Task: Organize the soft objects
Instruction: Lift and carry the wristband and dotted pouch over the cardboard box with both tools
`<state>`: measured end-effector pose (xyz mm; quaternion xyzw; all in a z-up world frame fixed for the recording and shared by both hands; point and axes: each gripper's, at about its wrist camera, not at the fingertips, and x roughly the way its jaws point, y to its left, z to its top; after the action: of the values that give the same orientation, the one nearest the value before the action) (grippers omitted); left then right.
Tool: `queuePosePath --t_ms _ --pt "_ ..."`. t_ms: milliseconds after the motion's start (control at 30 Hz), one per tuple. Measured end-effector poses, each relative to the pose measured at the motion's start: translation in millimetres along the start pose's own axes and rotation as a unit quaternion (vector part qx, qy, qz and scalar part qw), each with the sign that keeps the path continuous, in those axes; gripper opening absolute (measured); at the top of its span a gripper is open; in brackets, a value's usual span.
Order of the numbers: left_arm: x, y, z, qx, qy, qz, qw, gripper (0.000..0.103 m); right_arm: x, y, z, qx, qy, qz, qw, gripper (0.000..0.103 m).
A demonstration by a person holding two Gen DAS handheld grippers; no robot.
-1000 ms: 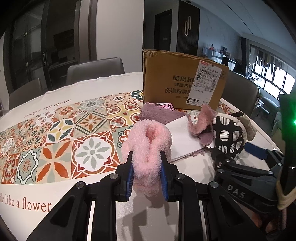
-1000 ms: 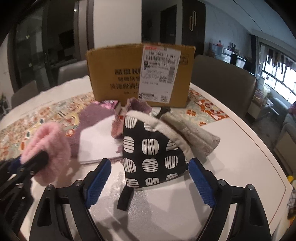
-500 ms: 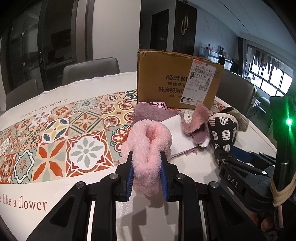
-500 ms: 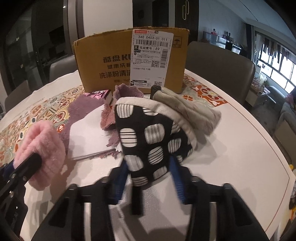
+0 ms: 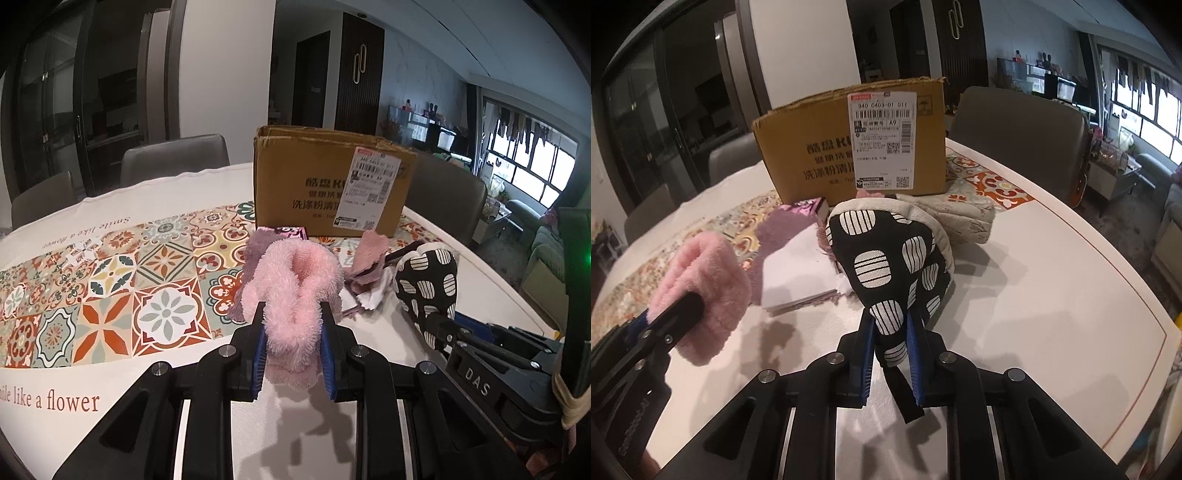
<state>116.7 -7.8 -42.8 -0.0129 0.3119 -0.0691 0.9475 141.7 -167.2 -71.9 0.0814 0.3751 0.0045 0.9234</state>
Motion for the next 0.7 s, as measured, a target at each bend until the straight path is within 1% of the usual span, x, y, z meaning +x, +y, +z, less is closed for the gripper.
queuePosePath --t_ms 167,467,700 --pt "-12 -7 3 0.003 -0.007 -0.002 1.0000 0.026 -20 -2 -3 0.007 -0.002 0.023 1.000 0.018" --pt "-34 -14 6 0.011 -0.026 0.000 0.9996 0.026 -48 -4 -3 0.014 -0.001 0.050 0.999 0.018" --pt "-51 -17 10 0.014 -0.046 0.001 0.9989 0.026 -71 -4 0 0.009 -0.032 0.055 0.998 0.018"
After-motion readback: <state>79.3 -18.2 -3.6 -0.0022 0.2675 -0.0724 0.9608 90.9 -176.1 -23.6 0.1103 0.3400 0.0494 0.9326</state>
